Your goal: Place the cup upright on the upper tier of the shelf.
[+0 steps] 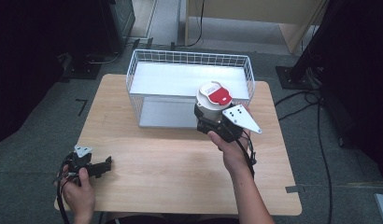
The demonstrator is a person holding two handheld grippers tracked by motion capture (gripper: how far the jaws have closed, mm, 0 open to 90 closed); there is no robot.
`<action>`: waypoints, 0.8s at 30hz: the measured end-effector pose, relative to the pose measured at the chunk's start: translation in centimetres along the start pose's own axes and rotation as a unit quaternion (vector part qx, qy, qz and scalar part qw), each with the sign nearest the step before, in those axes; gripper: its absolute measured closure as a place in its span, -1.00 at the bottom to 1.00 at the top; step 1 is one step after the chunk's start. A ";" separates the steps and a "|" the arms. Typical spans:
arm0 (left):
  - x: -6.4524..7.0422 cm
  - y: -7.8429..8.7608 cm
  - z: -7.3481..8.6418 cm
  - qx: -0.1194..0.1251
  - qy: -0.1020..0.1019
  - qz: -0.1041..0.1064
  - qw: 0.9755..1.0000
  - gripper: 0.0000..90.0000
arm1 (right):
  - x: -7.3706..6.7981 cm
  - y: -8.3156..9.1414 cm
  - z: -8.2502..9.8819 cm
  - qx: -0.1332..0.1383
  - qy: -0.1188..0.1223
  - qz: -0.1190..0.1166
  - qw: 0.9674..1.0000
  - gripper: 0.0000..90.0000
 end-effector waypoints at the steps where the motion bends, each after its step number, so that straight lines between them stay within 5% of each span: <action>1: 0.0 0.0 0.0 0.000 0.000 0.000 1.000 -1.00 | 0.0 -0.1 -0.2 0.001 0.000 0.002 1.000 -0.79; 24: 0.0 0.0 0.0 0.000 0.000 0.000 1.000 -1.00 | 0.7 -3.8 -4.4 0.014 -0.001 0.031 0.999 -0.79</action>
Point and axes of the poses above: each handheld gripper's, and its own axes: y roughly backward along the jaws, z roughly out of its underside, x roughly to its right, the point moved 2 cm from there along -y, roughly forward along the jaws, and after that the axes turned 13 degrees about -x, right-handed, at the moved point
